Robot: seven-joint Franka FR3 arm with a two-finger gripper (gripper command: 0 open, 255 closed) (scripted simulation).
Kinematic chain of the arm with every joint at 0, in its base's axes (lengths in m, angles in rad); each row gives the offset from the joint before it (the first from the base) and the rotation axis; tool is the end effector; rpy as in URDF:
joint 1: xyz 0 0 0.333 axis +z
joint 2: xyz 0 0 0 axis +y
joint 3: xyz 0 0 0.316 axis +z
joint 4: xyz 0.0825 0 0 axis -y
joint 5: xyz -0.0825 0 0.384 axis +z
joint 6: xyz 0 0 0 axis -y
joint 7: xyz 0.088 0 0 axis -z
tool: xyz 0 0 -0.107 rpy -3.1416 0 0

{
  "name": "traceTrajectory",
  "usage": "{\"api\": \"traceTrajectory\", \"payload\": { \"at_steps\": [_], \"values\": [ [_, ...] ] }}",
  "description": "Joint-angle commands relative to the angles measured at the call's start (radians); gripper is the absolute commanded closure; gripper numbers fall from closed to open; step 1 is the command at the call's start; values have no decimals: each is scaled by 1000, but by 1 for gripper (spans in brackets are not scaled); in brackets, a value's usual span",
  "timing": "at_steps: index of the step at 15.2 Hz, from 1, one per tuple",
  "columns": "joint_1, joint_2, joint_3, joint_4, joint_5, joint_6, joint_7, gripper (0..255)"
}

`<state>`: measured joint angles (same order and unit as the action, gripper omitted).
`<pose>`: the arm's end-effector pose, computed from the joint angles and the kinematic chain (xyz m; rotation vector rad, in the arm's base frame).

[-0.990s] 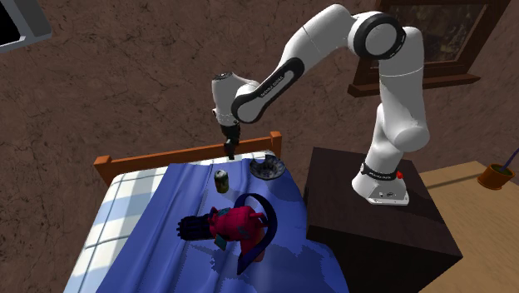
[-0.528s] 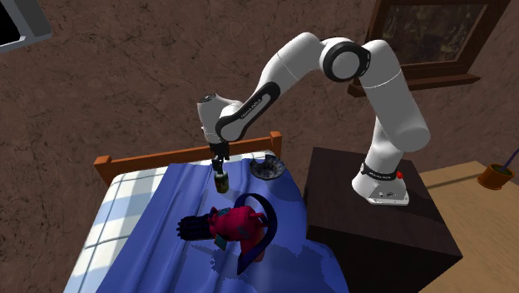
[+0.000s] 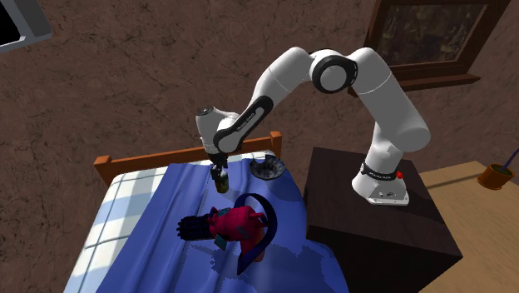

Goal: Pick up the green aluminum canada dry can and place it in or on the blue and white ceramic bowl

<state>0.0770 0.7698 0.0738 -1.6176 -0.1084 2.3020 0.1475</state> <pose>0.6745 0.0946 0.1661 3.1005 0.0937 -0.1203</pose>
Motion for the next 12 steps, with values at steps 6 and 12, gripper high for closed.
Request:
{"api": "traceTrajectory", "payload": {
  "at_steps": [6,12],
  "values": [
    [-1,25,-2,4,-2,22,-1,0],
    [-1,25,-2,4,-2,22,-1,255]
  ]
}}
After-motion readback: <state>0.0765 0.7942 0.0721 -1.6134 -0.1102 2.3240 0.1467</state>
